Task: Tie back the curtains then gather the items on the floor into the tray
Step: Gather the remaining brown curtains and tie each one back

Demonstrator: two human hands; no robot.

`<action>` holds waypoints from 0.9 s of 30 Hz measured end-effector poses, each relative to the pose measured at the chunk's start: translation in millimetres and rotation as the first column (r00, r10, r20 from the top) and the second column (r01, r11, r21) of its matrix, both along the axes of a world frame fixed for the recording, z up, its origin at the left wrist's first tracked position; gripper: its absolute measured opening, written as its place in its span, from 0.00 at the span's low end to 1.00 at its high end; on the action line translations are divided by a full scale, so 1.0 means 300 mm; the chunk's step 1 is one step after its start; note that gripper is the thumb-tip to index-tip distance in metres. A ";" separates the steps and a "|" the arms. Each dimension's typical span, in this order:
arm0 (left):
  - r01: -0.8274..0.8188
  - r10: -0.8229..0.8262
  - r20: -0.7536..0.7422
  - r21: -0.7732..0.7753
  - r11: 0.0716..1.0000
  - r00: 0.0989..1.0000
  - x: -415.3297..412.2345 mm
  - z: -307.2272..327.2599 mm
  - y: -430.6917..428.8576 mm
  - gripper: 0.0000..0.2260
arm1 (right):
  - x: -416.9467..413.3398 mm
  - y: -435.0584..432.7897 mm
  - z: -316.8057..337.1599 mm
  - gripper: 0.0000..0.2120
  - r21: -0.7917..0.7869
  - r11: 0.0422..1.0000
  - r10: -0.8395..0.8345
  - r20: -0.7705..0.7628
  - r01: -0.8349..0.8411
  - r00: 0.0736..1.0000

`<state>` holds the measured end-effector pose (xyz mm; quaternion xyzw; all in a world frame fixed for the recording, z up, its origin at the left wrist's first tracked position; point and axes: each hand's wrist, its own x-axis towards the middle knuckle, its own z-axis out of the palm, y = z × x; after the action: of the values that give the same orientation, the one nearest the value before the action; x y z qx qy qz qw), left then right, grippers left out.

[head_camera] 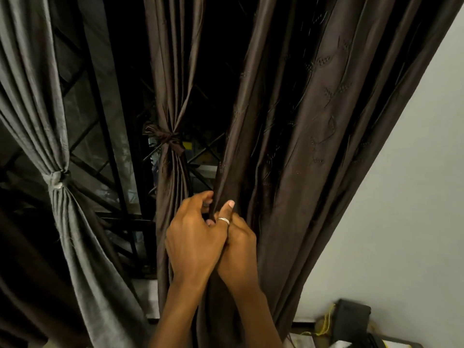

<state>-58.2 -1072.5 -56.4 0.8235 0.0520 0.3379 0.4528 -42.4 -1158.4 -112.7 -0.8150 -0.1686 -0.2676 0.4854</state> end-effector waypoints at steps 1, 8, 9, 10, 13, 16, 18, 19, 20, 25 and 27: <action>0.005 -0.005 0.009 0.013 1.000 1.000 0.003 -0.003 0.005 0.19 | -0.003 0.007 0.005 0.10 0.041 0.999 0.017 0.003 -0.017 1.000; 0.095 -0.093 0.078 -0.021 0.995 0.993 0.021 -0.022 0.019 0.10 | -0.038 -0.067 0.068 0.19 -0.029 1.000 0.004 -0.090 -0.007 0.996; 0.105 -0.102 0.084 -0.039 0.994 0.991 0.023 -0.023 0.021 0.10 | -0.038 -0.091 0.077 0.19 -0.034 0.999 -0.037 -0.094 0.034 0.995; 0.114 -0.109 0.091 -0.058 0.992 0.990 0.025 -0.025 0.023 0.10 | -0.042 -0.113 0.094 0.19 -0.012 0.994 -0.105 -0.085 0.105 0.991; 0.136 -0.124 0.115 -0.098 0.986 0.986 0.027 -0.026 0.031 0.10 | -0.036 -0.213 0.139 0.15 0.117 0.900 -0.427 0.030 0.421 0.904; 0.147 -0.135 0.120 -0.095 0.985 0.984 0.031 -0.023 0.045 0.10 | -0.009 -0.316 0.197 0.19 0.203 0.729 -0.675 0.063 0.653 0.735; 0.154 -0.141 0.120 -0.101 0.983 0.983 0.038 -0.023 0.055 0.11 | 0.019 -0.359 0.233 0.26 0.186 0.701 -0.698 -0.019 0.689 0.716; 0.156 -0.144 0.118 -0.107 0.982 0.983 0.041 -0.023 0.059 0.11 | 0.033 -0.373 0.243 0.27 0.171 0.709 -0.686 -0.057 0.684 0.725; 0.157 -0.145 0.114 -0.111 0.981 0.983 0.044 -0.023 0.063 0.11 | 0.044 -0.383 0.247 0.28 0.159 0.719 -0.673 -0.083 0.677 0.735; 0.164 -0.148 0.119 -0.136 0.977 0.982 0.050 -0.019 0.086 0.12 | 0.059 -0.387 0.211 0.20 0.098 0.742 -0.660 -0.066 0.663 0.749; 0.169 -0.152 0.125 -0.145 0.975 0.980 0.052 -0.020 0.096 0.12 | 0.058 -0.390 0.202 0.13 0.076 0.751 -0.653 -0.063 0.656 0.755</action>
<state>-42.6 -1043.7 -62.4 0.7669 -0.0145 0.3413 0.5433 -25.1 -1275.4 -52.0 -0.8031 0.1477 -0.4148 0.4014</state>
